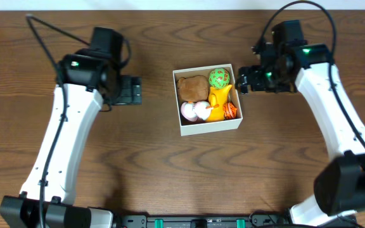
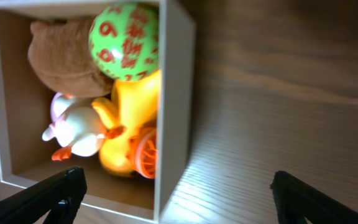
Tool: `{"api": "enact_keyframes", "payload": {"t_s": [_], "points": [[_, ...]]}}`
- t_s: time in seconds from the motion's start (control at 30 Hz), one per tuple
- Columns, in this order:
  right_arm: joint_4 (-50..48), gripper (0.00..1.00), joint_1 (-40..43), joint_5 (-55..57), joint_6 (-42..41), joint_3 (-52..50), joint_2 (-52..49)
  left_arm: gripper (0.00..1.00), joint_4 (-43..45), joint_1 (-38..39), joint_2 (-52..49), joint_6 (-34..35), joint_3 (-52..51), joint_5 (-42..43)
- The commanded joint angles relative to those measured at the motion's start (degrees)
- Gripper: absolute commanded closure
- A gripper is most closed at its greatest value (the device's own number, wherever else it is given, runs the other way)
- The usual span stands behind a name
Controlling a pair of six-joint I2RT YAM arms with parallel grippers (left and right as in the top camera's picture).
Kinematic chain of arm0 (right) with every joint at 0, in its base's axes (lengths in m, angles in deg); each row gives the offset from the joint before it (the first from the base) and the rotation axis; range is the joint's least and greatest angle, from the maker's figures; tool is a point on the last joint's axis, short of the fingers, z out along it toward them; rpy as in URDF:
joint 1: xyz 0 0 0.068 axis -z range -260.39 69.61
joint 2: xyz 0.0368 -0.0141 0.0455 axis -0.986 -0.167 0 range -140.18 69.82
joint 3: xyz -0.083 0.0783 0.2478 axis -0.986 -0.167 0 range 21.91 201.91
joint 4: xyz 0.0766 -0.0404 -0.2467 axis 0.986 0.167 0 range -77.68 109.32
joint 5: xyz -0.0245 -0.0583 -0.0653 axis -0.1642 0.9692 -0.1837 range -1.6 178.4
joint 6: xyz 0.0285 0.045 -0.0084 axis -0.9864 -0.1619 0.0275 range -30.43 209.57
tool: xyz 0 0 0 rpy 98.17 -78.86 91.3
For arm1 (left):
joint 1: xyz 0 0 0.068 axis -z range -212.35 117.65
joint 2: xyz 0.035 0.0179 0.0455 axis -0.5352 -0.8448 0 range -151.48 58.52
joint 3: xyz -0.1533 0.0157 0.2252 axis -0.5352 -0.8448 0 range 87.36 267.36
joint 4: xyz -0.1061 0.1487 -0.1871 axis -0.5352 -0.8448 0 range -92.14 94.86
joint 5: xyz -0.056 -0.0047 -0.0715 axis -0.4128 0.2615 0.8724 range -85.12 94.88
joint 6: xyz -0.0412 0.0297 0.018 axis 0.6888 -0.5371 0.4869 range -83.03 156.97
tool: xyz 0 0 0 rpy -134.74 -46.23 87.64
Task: Pack container
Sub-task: 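Lift the left gripper out of the box and retract it left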
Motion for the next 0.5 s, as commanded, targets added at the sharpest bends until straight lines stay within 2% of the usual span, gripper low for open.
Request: {"api": "enact_keyframes", "payload": {"t_s": [0.0, 0.3, 0.47], "points": [[0.1, 0.01, 2.4, 4.5, 0.6, 0.1, 8.6, 0.02, -1.3, -2.9, 4.1, -0.3, 0.6, -0.7], [-0.4, 0.01, 4.4, 5.6, 4.5, 0.1, 31.3, 0.02, -1.4, -7.5, 18.9, -0.3, 0.6, -0.7], [-0.1, 0.01, 4.4, 8.4, 4.5, 0.1, 39.7, 0.02, -0.7, -7.6, 24.8, -0.3, 0.6, -0.7]]}}
